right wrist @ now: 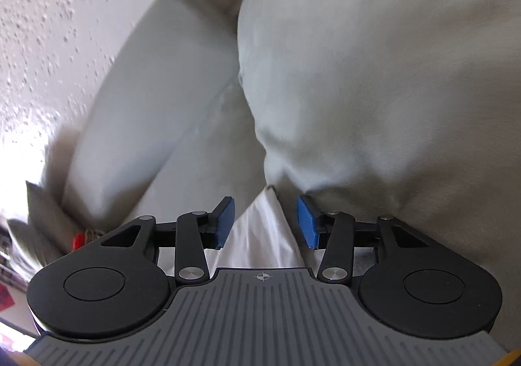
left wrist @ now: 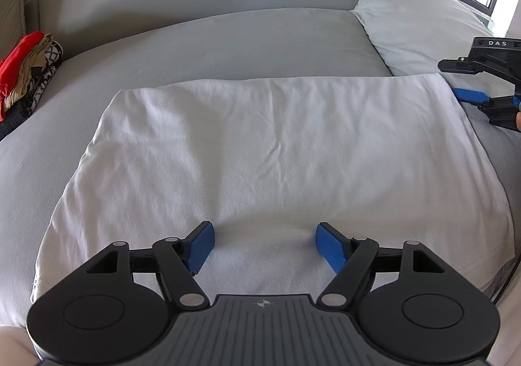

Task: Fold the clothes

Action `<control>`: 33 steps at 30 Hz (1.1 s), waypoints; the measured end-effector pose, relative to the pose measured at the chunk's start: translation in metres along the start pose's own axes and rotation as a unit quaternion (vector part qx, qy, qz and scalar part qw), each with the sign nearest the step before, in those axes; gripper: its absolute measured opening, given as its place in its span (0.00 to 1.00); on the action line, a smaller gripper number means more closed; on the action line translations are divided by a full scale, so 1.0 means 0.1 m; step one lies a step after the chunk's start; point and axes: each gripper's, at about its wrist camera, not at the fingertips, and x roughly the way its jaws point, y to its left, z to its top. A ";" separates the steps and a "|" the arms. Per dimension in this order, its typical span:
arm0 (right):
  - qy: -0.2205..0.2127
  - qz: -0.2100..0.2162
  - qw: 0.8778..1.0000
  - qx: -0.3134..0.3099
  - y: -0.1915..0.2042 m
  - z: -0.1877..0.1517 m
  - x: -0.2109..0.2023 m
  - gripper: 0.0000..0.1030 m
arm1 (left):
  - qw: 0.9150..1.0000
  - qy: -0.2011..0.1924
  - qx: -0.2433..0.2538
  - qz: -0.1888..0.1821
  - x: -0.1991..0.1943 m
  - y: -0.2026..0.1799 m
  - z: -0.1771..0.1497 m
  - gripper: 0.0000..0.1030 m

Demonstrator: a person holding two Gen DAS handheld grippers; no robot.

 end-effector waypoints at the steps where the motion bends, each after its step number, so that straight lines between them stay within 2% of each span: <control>1: 0.011 0.009 1.000 0.006 -0.02 0.02 0.01 0.47 | 1.000 0.000 0.000 0.000 0.00 0.00 0.00 0.71; 8: 0.077 0.093 0.991 0.054 -0.26 0.12 0.04 0.46 | 1.000 0.000 0.000 0.000 0.01 -0.01 0.00 0.71; 16: 0.087 0.099 0.990 0.052 -0.18 0.10 0.35 0.46 | 1.000 0.002 0.001 0.003 0.01 -0.02 0.02 0.71; 20: 0.062 0.109 0.990 0.057 -0.16 0.05 0.51 0.45 | 1.000 0.004 0.000 0.003 0.00 -0.01 0.04 0.71; 23: 0.027 0.130 0.988 0.084 -0.17 0.04 0.55 0.44 | 1.000 0.004 -0.001 0.002 0.01 -0.01 0.04 0.71; 26: -0.003 0.146 0.982 0.116 -0.25 0.07 0.43 0.41 | 1.000 0.004 -0.001 0.002 0.01 -0.01 0.03 0.71; 28: -0.017 0.144 0.981 0.130 -0.29 0.07 0.35 0.37 | 1.000 0.004 -0.002 0.002 0.02 -0.01 0.03 0.71; 32: -0.051 0.144 0.977 0.151 -0.33 0.07 0.18 0.37 | 1.000 0.003 -0.002 0.001 0.02 0.00 0.02 0.71; 33: -0.059 0.134 0.979 0.144 -0.29 0.08 0.16 0.37 | 1.000 0.003 -0.002 0.001 0.03 0.00 0.02 0.71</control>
